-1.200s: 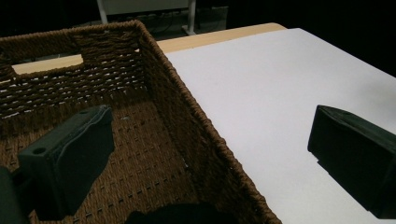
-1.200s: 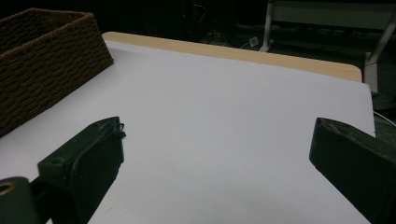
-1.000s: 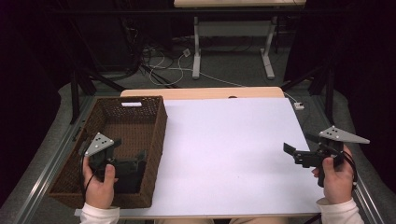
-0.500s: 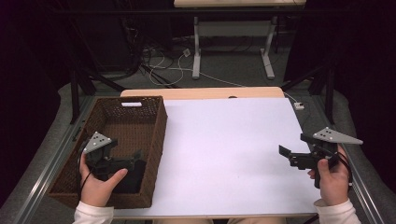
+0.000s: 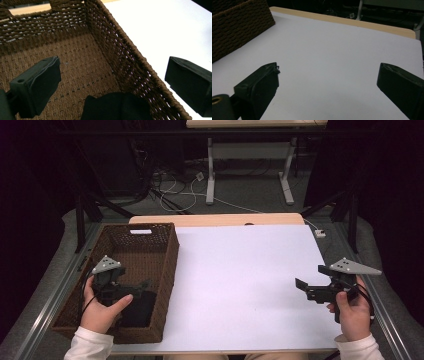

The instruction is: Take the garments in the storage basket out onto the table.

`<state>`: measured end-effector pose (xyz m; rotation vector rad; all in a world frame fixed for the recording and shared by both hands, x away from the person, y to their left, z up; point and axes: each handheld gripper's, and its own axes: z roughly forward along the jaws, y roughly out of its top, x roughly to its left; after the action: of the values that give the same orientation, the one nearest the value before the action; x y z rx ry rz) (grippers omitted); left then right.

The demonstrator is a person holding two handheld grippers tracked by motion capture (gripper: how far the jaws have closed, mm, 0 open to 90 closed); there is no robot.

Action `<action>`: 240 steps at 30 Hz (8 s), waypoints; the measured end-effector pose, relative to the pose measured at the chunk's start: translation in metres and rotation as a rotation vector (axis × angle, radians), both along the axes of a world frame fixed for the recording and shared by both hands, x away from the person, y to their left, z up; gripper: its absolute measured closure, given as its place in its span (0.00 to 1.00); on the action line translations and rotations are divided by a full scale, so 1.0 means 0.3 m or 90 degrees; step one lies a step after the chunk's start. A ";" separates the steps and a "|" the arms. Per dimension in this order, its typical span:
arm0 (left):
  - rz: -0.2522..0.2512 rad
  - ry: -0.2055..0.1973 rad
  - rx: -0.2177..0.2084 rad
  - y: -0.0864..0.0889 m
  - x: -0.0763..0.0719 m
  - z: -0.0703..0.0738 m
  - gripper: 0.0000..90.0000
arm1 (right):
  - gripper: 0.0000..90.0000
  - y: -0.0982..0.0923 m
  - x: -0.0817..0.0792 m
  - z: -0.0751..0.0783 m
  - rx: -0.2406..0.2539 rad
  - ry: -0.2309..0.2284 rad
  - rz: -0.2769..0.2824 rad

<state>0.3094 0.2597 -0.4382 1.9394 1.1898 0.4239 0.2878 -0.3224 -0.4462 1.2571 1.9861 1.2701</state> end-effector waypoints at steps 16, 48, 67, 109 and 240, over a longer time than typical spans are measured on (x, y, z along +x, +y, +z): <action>-0.028 0.065 0.057 0.021 0.010 -0.001 0.00 | 0.04 0.004 -0.004 -0.004 -0.005 0.003 0.001; -0.146 0.217 0.233 -0.012 0.016 -0.047 0.01 | 0.04 0.011 -0.006 -0.017 -0.010 0.014 0.001; -0.194 0.245 0.257 -0.048 0.030 -0.063 0.01 | 0.04 0.018 -0.009 -0.022 -0.016 0.018 0.001; -0.228 0.251 0.294 -0.062 0.004 -0.066 0.00 | 0.04 0.023 -0.006 -0.032 -0.017 0.020 0.003; -0.136 0.232 0.208 0.098 0.118 0.013 0.53 | 0.06 0.009 0.006 -0.056 -0.028 0.037 -0.012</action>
<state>0.3449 0.2893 -0.4341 2.4777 1.1709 0.1594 0.2896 -0.3198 -0.4631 1.3030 2.0270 1.1866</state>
